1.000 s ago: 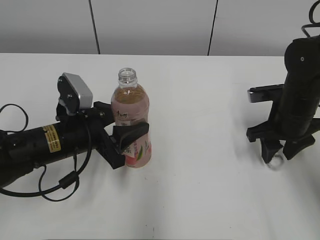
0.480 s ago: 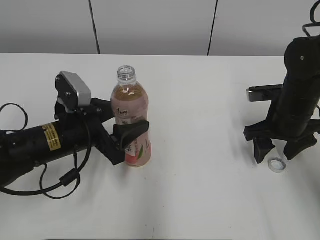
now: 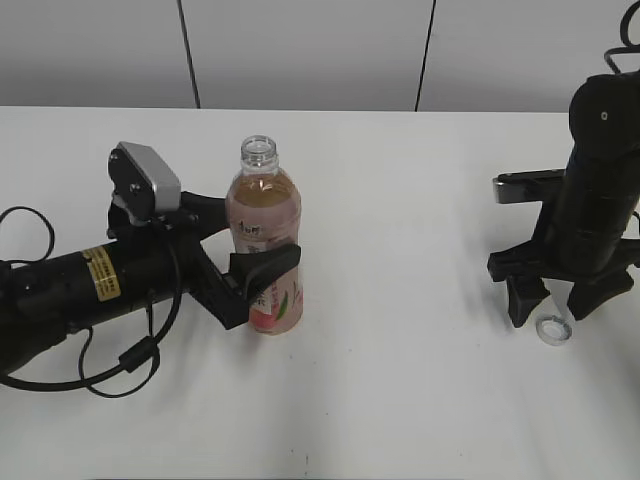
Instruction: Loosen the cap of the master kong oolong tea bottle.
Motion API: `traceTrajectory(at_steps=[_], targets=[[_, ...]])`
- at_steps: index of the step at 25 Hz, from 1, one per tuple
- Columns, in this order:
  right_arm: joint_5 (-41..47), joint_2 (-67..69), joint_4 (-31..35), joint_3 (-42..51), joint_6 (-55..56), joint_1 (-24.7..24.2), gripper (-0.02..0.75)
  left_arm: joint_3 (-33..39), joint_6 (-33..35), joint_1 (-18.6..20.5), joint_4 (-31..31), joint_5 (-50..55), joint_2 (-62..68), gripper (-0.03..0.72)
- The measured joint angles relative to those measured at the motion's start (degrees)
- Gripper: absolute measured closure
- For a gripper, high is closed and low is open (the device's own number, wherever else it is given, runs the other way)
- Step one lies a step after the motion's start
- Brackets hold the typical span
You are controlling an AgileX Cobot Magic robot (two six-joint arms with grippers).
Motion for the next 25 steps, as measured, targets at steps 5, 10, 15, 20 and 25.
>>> traceTrajectory(at_steps=[5, 10, 15, 20, 25], targets=[[0.0, 0.0, 0.0, 0.0, -0.2, 0.0, 0.192, 1.2, 0.0, 0.0, -0.1, -0.1, 0.0, 0.119], [0.1, 0.0, 0.0, 0.0, -0.2, 0.0, 0.192, 2.3, 0.0, 0.0, -0.3, -0.2, 0.0, 0.100], [0.5, 0.0, 0.0, 0.0, -0.7, 0.0, 0.192, 3.9, 0.0, 0.0, -1.8, -0.3, 0.0, 0.099], [0.8, 0.0, 0.0, 0.0, -0.9, 0.0, 0.192, 5.1, 0.0, 0.1, -2.7, -0.4, 0.0, 0.099], [1.0, 0.0, 0.0, 0.0, -1.0, 0.0, 0.192, 5.8, 0.0, 0.1, -2.7, -0.3, -1.2, 0.099]])
